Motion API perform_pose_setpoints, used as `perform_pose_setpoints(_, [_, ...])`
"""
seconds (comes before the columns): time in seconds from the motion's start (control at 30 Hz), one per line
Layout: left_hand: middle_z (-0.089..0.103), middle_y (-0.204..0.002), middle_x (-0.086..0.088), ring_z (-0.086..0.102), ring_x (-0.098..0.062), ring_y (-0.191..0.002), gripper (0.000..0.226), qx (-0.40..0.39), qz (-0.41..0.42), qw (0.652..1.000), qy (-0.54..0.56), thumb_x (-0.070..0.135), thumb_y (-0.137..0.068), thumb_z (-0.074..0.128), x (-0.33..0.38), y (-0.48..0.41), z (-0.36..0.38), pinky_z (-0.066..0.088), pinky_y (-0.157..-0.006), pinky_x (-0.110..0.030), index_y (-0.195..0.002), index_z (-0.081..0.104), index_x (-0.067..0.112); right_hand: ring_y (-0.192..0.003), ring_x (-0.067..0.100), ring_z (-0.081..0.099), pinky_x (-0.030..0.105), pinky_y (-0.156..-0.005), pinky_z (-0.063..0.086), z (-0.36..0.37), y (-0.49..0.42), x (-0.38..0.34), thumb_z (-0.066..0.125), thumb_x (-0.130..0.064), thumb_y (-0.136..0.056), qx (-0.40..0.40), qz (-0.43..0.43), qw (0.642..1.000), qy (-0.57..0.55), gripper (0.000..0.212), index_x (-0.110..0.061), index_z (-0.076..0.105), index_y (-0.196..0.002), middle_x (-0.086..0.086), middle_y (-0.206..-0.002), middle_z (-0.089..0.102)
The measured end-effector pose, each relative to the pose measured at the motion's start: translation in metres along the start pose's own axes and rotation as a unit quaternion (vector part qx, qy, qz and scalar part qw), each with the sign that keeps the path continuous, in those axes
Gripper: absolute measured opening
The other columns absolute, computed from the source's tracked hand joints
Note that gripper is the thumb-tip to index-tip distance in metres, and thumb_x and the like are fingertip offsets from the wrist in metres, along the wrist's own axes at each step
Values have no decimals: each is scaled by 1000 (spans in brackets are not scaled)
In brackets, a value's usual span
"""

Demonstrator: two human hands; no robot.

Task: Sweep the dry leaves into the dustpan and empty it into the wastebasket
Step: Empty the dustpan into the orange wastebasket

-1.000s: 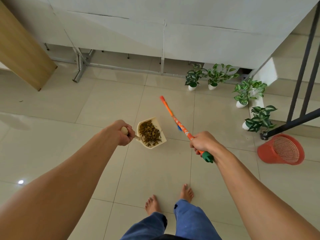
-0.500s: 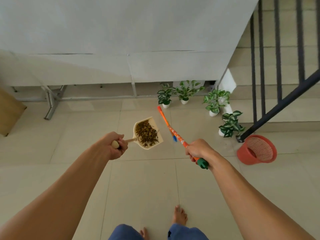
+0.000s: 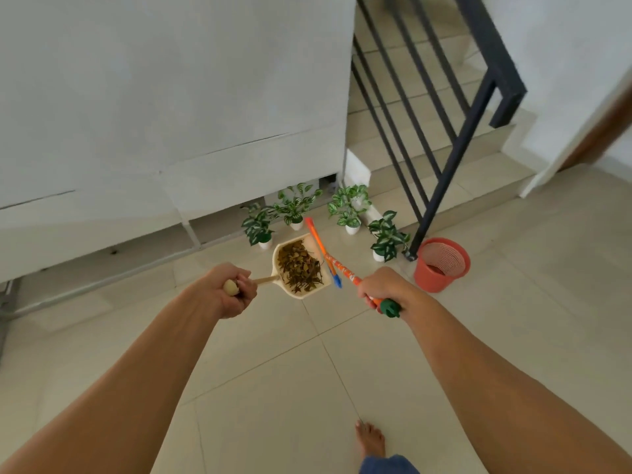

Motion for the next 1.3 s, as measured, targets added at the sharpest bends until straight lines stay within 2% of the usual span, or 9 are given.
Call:
perform_pose_setpoints(0.23, [44,-53,-5,39,-5,-27,15,-34,-4,994,-101,12,-104,45,1,26,3,32,-24,-15,-94,48,3,-44,15,54,25,-47,47,17,41,31,55,-3,-81,50,30,998,-33,12,1,64,-74,8,-57,62])
perform_pose_setpoints(0.5, [42,-62,-1,39,-5,-28,14,-65,-11,980,-185,11,-103,46,-24,44,28,32,-24,-15,-93,49,2,-37,13,44,18,-36,36,12,99,83,54,-3,-85,94,73,985,-124,16,-3,56,-70,7,-51,52])
perform_pose_setpoints(0.73, [40,-64,0,39,-6,-28,12,-103,-44,968,-225,9,-103,45,-67,59,77,32,-24,-16,-93,47,2,-36,10,44,16,-36,33,-19,146,140,55,-4,-85,131,99,964,-207,6,-3,61,-85,6,-55,51])
perform_pose_setpoints(0.87, [41,-64,-1,39,-6,-28,13,-123,-59,959,-248,8,-102,45,-98,64,105,32,-24,-15,-93,47,0,-40,11,44,17,-38,33,-44,169,172,56,-6,-87,150,116,957,-219,5,-5,60,-88,6,-55,51])
perform_pose_setpoints(1.07, [41,-53,-5,39,-6,-27,13,-148,-77,946,-277,9,-103,44,-147,71,160,32,-25,-14,-92,46,2,-29,7,43,14,-36,32,-88,198,220,54,-6,-89,175,148,938,-260,12,-3,60,-100,7,-62,49])
perform_pose_setpoints(1.3, [40,-56,-2,38,-7,-26,14,-158,-75,939,-297,8,-103,42,-202,75,239,31,-24,-15,-89,44,8,-30,7,42,15,-34,32,-145,216,275,52,-1,-87,202,136,924,-295,32,3,64,-117,8,-61,49])
Point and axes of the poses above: each hand's wrist, its own y-axis away from the middle knuckle, its own z-axis out of the palm, x = y × z, the point moved 8 cm from there along -y, towards the middle knuckle
